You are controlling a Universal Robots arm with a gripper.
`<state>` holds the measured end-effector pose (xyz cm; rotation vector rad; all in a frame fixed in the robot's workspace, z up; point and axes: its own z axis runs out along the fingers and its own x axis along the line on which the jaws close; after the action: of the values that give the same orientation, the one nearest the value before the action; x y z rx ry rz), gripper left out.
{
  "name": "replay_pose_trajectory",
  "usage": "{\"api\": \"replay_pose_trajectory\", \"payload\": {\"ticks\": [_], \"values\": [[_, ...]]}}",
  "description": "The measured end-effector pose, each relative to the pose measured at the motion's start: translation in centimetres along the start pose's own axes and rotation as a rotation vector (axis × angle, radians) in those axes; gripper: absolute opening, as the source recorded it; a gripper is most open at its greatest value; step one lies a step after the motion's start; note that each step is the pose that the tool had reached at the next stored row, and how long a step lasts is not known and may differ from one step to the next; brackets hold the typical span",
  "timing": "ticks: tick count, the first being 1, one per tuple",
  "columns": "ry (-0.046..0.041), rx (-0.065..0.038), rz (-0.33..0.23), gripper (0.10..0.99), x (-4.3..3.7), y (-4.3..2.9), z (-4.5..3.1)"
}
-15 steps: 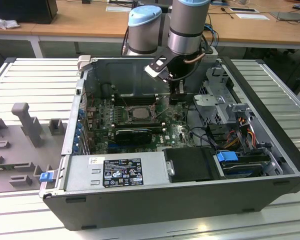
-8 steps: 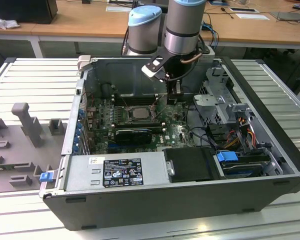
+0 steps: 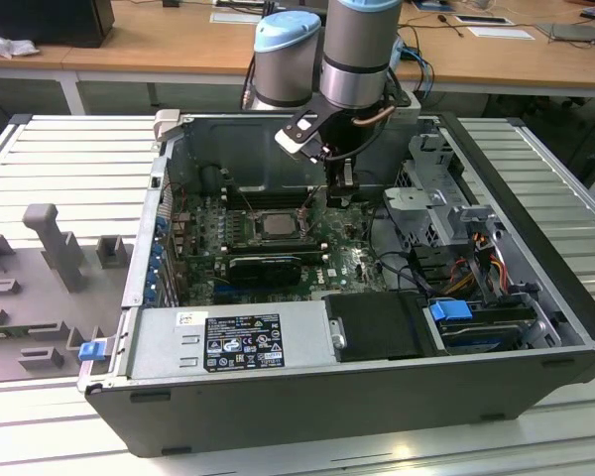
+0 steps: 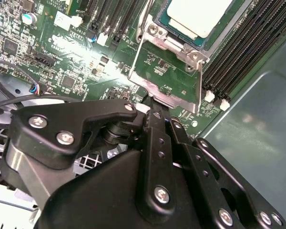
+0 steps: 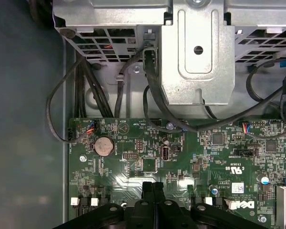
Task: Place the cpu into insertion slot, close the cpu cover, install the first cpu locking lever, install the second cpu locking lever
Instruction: 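Close the cpu cover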
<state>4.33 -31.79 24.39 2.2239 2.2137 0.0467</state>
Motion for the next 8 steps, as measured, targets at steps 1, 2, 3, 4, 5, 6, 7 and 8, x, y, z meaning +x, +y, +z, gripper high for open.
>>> {"api": "replay_pose_trajectory", "payload": {"ticks": [1,2,3,4,5,6,7,8], "values": [[0.0,0.0,0.0,0.106,0.0,-0.03,0.0],[0.0,0.0,0.0,0.106,0.0,-0.05,0.0],[0.0,0.0,0.0,0.106,0.0,-0.1,0.0],[0.0,0.0,0.0,0.106,0.0,-0.13,0.0],[0.0,0.0,0.0,0.106,0.0,-0.14,0.0],[0.0,0.0,0.0,0.106,0.0,-0.15,0.0],[0.0,0.0,0.0,0.106,0.0,-0.18,-0.01],[0.0,0.0,0.0,0.106,0.0,-0.18,0.0]]}}
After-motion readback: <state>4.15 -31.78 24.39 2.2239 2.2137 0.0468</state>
